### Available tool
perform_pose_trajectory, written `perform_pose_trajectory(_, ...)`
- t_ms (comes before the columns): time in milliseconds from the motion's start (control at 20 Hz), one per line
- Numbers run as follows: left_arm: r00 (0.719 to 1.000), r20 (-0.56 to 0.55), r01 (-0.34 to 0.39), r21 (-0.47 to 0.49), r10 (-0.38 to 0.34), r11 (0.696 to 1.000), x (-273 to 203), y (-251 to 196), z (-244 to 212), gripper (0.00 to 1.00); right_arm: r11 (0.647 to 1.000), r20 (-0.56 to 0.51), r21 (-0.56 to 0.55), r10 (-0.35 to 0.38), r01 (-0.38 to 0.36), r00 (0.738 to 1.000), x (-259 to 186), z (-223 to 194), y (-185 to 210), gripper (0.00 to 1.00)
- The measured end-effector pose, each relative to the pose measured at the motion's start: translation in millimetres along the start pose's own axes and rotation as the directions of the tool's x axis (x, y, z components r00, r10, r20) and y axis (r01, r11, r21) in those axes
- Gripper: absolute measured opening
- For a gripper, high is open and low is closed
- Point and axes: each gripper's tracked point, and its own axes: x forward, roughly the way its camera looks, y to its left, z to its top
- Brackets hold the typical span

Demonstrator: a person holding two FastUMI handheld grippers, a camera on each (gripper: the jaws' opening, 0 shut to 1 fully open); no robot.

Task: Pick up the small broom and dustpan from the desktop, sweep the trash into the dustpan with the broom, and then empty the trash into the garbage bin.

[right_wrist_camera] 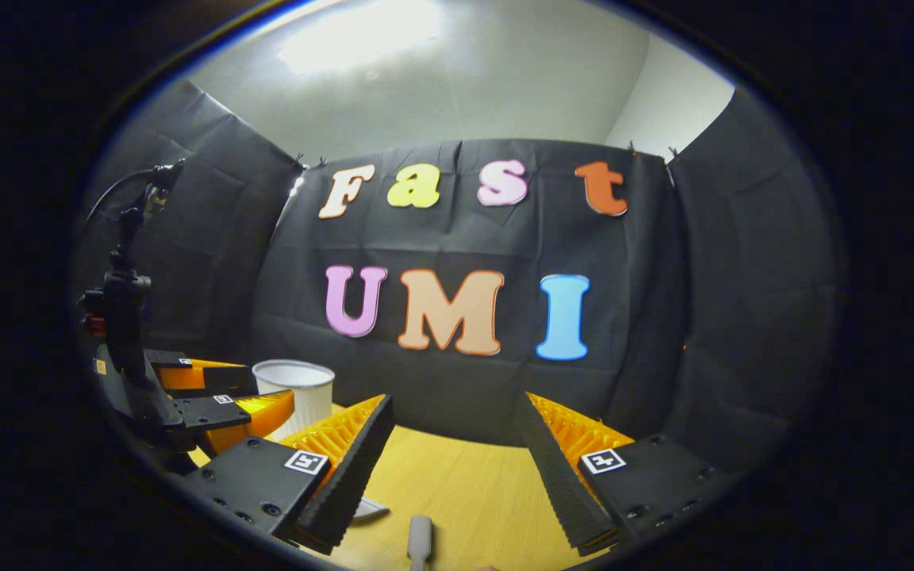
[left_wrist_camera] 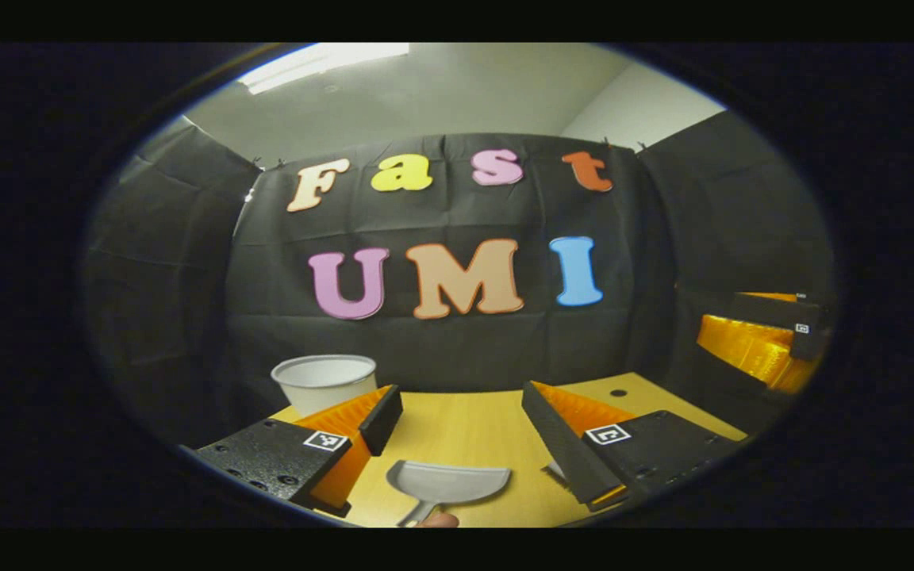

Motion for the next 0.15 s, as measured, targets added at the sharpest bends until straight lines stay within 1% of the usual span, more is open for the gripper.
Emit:
perform_pose_trajectory(50,0.999,0.019,0.03,0.004,-0.03,1.0,-4,-4,8,0.93,0.999,0.032,0.002,-0.039,0.039,0.999,-1,2,-1,0.97)
perform_pose_trajectory(100,0.999,0.021,0.041,0.016,-0.042,0.999,-4,-2,14,0.92,0.998,0.046,0.006,-0.064,0.064,0.997,-5,1,1,0.99)
perform_pose_trajectory(150,0.998,0.045,0.041,0.023,-0.042,0.999,-3,2,21,0.93,0.997,0.066,0.009,-0.074,0.074,0.995,-5,0,1,0.99)
